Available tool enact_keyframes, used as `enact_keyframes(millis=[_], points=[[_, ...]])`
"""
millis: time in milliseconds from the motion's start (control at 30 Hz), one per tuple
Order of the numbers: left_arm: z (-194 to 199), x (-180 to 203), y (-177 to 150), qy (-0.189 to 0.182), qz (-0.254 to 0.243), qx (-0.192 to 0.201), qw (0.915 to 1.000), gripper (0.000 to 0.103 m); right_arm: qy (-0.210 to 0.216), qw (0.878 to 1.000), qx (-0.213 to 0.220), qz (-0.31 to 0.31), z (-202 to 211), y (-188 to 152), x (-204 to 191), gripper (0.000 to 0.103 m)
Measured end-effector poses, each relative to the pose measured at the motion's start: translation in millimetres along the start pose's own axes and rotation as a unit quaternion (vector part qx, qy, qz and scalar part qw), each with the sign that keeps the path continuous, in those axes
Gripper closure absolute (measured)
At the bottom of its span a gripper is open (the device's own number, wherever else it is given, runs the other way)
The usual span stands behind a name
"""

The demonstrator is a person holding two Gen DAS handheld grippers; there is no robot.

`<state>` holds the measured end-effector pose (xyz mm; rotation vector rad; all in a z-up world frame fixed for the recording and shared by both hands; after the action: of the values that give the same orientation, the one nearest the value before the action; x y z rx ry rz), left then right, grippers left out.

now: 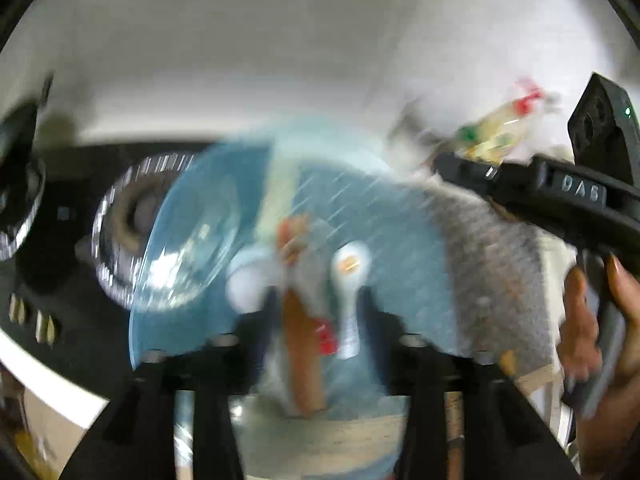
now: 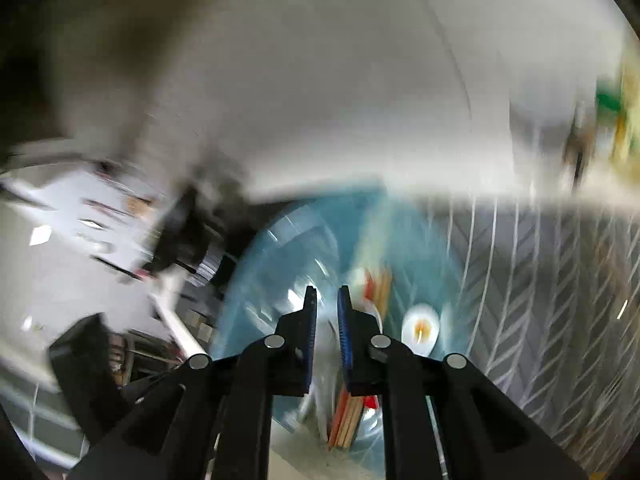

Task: Organize utensils
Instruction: 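Carry ladle and printed spoon into the blue basket and open both tools, then grasp the wooden spatula with the left tool while the right grasps a chopstick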

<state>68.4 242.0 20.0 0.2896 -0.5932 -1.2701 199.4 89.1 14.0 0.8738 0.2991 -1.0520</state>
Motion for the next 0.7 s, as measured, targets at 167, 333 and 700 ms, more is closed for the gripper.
enact_keyframes(millis=[167,333,700], points=[[12,80,-12,-0.066,-0.046,0.055,0.9952,0.031,-0.09,0.971,0.184,0.125,129,-4,77,0.024],[-54,142,-41,-0.102,-0.032,0.014,0.9942,0.031,-0.182,0.975,0.114,0.062,149,-30,204,0.025],[-163,253,-154,-0.066,-0.373,-0.159,0.9116,0.032,-0.158,0.987,0.008,-0.031,140,-109,320,0.025]])
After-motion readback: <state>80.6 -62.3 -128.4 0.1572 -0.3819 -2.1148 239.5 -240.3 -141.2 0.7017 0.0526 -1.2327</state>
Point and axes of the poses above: each gripper's, at about its wrist camera, not at the fingertips, and z roughly against the way its jaws point, x to its right, y to its top, the point moved 2 cm from there along -z, roughly the way its jaws point, and after that the axes turned 3 degrees about -y, right-handed, at the moved point
